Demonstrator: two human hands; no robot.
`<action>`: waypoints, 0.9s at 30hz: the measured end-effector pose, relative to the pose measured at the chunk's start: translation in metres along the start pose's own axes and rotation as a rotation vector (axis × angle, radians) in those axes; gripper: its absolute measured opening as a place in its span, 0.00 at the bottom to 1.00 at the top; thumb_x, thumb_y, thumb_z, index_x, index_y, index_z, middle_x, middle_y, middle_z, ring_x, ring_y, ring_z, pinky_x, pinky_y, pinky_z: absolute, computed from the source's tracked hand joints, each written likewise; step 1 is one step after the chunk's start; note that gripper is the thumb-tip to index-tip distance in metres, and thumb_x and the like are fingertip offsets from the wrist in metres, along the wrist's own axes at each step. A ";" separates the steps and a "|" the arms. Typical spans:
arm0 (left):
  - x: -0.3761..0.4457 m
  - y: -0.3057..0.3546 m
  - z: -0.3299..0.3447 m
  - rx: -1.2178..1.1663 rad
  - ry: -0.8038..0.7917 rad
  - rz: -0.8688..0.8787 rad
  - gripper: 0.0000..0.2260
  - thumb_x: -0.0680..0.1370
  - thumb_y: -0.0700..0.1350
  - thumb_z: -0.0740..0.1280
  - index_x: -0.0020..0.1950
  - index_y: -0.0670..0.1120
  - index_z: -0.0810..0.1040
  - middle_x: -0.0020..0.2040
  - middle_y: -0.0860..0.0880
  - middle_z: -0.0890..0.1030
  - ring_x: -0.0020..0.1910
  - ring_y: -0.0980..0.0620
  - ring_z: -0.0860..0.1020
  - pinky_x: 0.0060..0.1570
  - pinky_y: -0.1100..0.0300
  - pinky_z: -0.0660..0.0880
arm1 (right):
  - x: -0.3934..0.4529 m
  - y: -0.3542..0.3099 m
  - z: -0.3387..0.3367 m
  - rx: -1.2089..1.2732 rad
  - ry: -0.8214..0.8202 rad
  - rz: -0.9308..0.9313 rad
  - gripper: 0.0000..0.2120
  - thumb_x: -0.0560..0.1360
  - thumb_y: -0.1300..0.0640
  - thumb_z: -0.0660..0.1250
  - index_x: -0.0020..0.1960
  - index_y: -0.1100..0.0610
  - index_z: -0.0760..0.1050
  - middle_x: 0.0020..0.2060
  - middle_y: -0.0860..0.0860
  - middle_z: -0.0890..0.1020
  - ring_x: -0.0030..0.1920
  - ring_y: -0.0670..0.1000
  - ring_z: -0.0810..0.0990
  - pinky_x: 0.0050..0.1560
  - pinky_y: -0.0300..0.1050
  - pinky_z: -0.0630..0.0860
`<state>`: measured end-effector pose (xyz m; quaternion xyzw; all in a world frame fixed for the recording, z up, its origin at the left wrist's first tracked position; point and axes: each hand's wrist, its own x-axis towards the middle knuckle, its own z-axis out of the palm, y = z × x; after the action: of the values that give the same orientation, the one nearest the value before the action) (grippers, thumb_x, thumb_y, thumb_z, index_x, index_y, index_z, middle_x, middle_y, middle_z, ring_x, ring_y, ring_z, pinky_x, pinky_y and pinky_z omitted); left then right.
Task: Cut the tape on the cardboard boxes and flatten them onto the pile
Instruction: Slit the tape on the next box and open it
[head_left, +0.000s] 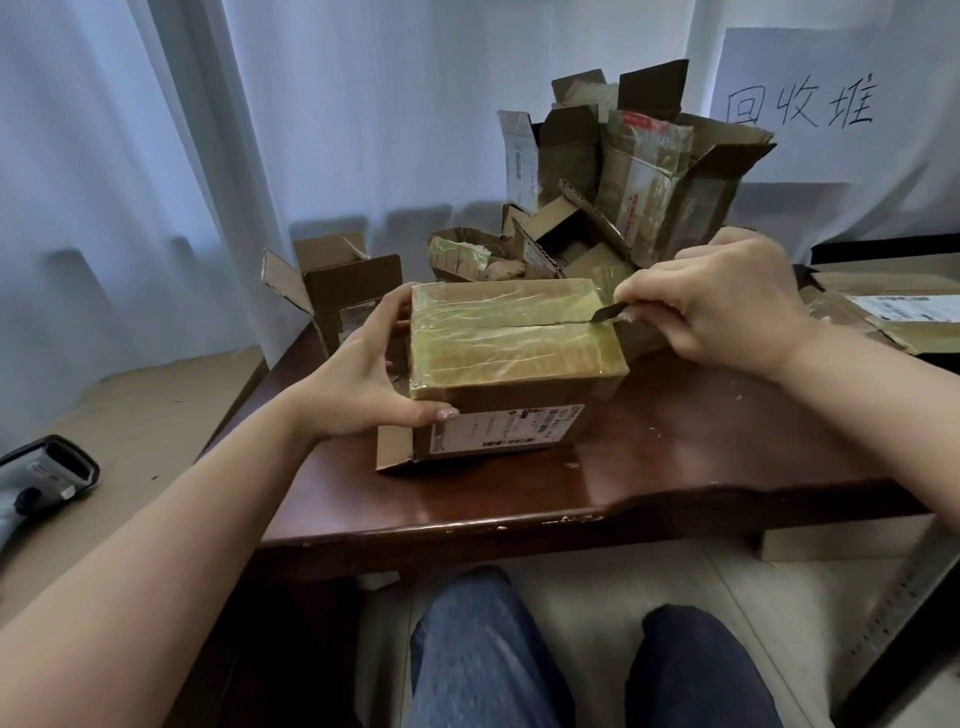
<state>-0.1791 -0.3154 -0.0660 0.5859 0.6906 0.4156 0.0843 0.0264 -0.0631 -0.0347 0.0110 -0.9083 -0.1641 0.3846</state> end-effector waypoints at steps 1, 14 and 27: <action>0.000 0.000 -0.002 0.001 -0.005 -0.009 0.44 0.62 0.52 0.78 0.73 0.55 0.59 0.66 0.52 0.72 0.67 0.56 0.70 0.62 0.58 0.73 | -0.002 0.003 0.001 0.005 -0.010 0.025 0.12 0.74 0.48 0.62 0.47 0.49 0.83 0.37 0.46 0.85 0.35 0.52 0.83 0.39 0.47 0.71; -0.007 0.003 -0.022 0.137 -0.100 -0.108 0.63 0.57 0.60 0.80 0.79 0.53 0.42 0.76 0.60 0.59 0.74 0.63 0.59 0.67 0.73 0.61 | 0.025 -0.044 0.026 0.729 -0.118 0.668 0.20 0.71 0.43 0.72 0.56 0.49 0.69 0.51 0.45 0.75 0.54 0.50 0.74 0.54 0.50 0.74; 0.041 0.041 0.005 0.980 -0.161 -0.097 0.54 0.56 0.81 0.54 0.77 0.64 0.41 0.71 0.50 0.63 0.68 0.46 0.62 0.69 0.47 0.56 | 0.002 -0.021 0.035 0.862 -0.063 0.870 0.01 0.78 0.56 0.64 0.49 0.52 0.74 0.28 0.49 0.82 0.22 0.41 0.74 0.32 0.44 0.72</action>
<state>-0.1583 -0.2780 -0.0261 0.5542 0.8224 -0.0089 -0.1286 -0.0017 -0.0725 -0.0629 -0.2110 -0.8252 0.3896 0.3503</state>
